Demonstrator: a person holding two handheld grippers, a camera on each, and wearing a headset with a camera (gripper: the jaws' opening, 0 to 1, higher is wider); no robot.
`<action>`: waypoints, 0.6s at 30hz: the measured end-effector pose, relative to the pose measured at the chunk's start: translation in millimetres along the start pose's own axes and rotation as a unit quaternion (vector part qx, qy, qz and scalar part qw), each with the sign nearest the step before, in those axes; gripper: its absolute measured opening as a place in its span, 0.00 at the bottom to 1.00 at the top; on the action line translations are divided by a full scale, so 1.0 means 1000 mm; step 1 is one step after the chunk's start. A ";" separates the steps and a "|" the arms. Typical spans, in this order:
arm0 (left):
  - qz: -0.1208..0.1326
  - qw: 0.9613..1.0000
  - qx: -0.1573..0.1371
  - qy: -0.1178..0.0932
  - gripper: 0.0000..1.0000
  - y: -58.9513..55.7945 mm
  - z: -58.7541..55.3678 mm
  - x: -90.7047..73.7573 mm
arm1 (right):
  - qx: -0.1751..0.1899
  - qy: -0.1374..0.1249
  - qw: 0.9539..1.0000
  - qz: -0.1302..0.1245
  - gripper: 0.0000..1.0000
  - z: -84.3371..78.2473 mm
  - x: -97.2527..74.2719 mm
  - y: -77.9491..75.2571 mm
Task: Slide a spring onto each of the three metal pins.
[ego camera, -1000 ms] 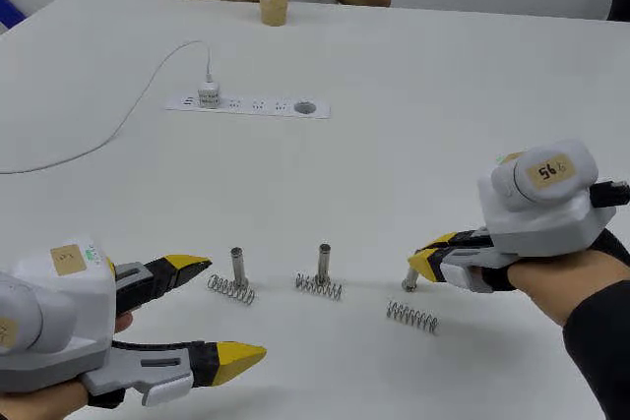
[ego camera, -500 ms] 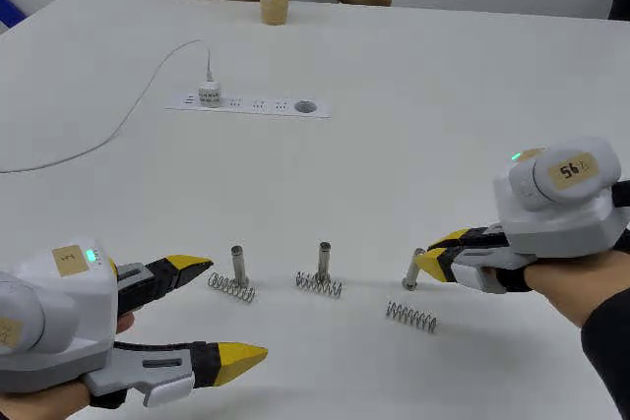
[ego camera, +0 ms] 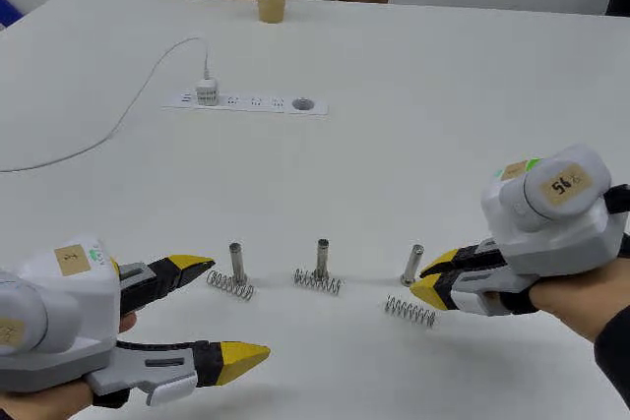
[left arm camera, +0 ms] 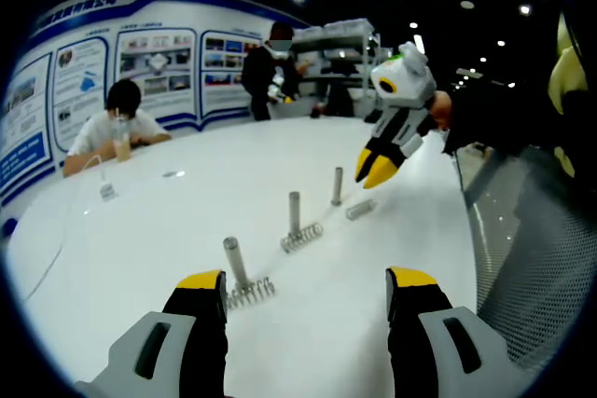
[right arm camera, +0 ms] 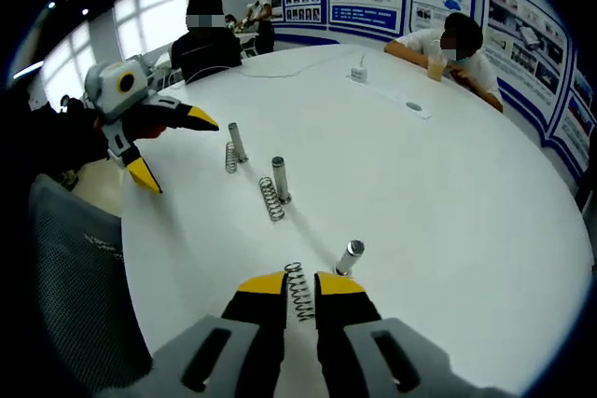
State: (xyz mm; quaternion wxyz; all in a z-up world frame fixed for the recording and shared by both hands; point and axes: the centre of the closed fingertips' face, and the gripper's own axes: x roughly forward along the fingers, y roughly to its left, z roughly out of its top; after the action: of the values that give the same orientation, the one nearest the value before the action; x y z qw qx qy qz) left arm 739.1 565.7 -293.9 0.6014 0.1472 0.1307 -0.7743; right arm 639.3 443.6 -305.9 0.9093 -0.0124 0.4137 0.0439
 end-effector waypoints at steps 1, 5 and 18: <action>0.000 1.000 0.000 0.000 0.71 0.000 0.000 0.000 | -0.008 0.004 1.000 0.004 0.12 0.001 0.002 0.002; 0.001 1.000 -0.001 0.000 0.71 0.000 -0.001 0.000 | -0.027 0.017 0.999 0.015 0.12 0.002 0.008 0.006; 0.001 1.000 -0.003 0.003 0.71 -0.002 -0.003 0.000 | -0.075 0.073 0.994 0.036 0.12 -0.007 0.030 0.009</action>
State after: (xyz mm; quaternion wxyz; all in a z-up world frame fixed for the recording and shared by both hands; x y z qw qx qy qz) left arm 737.9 567.2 -296.6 0.6023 0.1476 0.1344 -0.7729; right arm 652.7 454.6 -332.8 0.8710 -0.0692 0.4747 0.1063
